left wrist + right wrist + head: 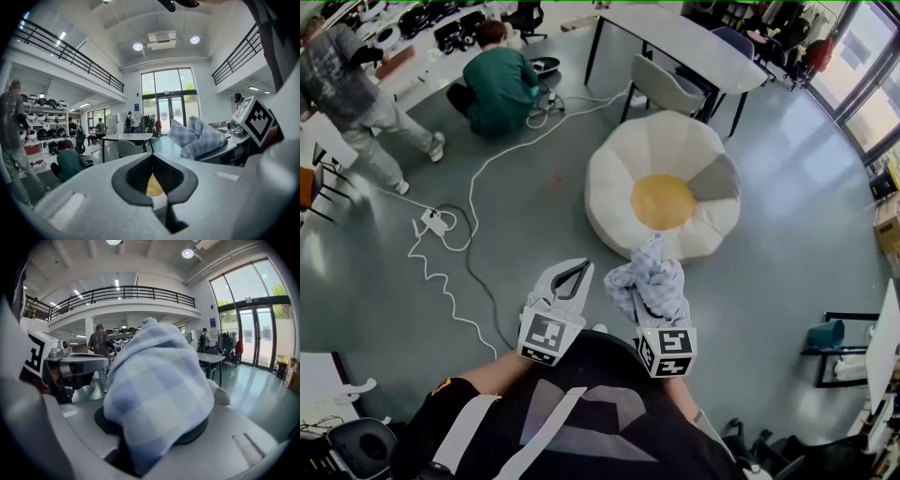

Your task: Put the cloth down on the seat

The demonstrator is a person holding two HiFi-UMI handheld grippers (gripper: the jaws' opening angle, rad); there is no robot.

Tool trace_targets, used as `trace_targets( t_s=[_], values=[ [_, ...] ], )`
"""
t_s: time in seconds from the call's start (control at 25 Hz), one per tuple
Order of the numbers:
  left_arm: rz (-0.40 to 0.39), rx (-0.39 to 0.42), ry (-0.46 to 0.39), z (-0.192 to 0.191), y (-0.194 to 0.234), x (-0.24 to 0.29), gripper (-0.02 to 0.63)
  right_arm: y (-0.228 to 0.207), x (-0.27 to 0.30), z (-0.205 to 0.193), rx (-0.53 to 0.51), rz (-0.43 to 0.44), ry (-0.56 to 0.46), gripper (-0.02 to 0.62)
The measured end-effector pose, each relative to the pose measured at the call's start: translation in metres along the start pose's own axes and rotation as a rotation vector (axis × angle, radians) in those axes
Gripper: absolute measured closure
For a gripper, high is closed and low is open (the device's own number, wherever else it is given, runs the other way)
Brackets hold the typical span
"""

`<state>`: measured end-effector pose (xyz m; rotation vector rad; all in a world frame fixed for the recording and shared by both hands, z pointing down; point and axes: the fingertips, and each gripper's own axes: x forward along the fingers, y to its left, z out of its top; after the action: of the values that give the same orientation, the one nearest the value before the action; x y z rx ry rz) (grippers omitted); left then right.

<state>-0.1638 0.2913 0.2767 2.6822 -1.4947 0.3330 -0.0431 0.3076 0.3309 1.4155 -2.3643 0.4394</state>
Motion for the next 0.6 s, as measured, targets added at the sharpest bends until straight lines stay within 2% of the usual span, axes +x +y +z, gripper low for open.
trace_targets(
  t_s=[0.32, 0.6],
  values=[
    [0.060, -0.012, -0.032, 0.012, 0.013, -0.009, 0.607, -0.001, 0.000, 0.011, 0.008, 0.003, -0.018, 0.393],
    [0.077, -0.009, -0.039, 0.020, 0.005, -0.010, 0.606, -0.011, -0.008, 0.018, 0.010, 0.005, -0.038, 0.390]
  ],
)
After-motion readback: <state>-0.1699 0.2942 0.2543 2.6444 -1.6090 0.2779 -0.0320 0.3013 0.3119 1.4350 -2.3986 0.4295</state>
